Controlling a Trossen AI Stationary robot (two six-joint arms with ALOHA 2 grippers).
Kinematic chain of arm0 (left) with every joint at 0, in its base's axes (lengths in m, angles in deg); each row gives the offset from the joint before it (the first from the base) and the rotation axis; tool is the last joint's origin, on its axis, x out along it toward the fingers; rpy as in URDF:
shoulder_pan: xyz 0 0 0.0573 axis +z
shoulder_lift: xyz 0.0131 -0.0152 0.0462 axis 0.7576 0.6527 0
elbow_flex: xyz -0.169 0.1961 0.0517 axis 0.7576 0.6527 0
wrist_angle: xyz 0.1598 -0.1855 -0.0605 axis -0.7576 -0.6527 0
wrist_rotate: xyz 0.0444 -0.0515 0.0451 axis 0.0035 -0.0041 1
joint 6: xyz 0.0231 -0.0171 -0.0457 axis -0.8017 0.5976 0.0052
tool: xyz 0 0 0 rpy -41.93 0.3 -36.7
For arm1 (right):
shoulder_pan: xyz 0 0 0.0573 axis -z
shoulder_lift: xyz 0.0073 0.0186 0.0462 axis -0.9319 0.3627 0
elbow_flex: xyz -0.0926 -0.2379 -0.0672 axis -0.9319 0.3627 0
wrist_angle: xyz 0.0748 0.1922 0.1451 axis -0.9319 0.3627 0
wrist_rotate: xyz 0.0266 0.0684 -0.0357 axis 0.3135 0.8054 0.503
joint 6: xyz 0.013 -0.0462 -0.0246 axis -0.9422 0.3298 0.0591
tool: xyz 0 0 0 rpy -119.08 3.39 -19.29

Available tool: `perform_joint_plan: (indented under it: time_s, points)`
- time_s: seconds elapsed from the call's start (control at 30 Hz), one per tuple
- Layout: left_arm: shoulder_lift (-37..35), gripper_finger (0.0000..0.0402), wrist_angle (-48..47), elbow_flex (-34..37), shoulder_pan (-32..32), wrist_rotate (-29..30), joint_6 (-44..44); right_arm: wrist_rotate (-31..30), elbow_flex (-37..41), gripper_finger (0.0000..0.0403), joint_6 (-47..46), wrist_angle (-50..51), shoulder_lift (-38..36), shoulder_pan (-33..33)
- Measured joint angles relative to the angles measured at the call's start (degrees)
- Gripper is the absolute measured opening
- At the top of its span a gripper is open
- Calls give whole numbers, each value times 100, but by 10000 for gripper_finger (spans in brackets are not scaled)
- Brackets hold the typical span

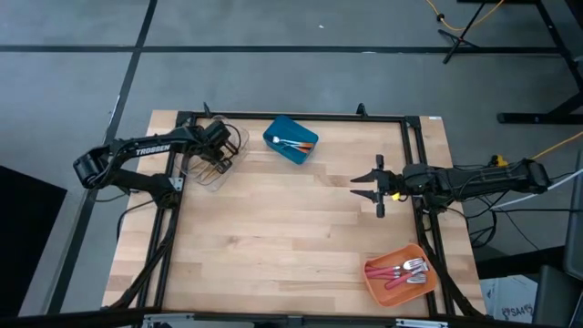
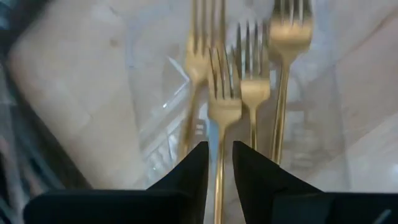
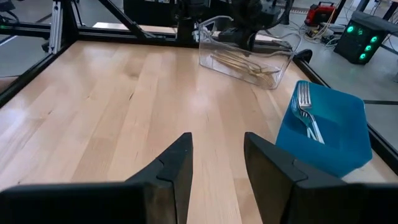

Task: Sort silverware by color (type)
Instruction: Return to Home Position

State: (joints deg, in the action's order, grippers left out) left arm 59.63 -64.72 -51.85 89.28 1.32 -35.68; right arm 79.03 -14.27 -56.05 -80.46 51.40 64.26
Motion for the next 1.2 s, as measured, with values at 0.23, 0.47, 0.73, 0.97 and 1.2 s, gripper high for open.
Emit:
perform_joint_plan:
  time_s: [0.23, 0.47, 0.73, 0.97, 1.2]
  points:
    - [-35, 33, -115, -753, -36, -210, -119, 0, 0, 133, 0, -17, -2, 0]
    - [-39, 4, -99, -1522, -415, -741, -560, 0, 0, 133, 0, -21, -2, 0]
    - [-39, 2, -174, -2376, -1255, -767, -560, 0, 0, 133, 0, -22, -2, 0]
    - [-179, 1, -562, -3151, -2146, -767, -549, 2, 0, 133, 0, -17, -2, 0]
    - [-1147, 1, -613, -3364, -2978, -447, -445, 2, 0, 133, 0, -16, -4, 0]
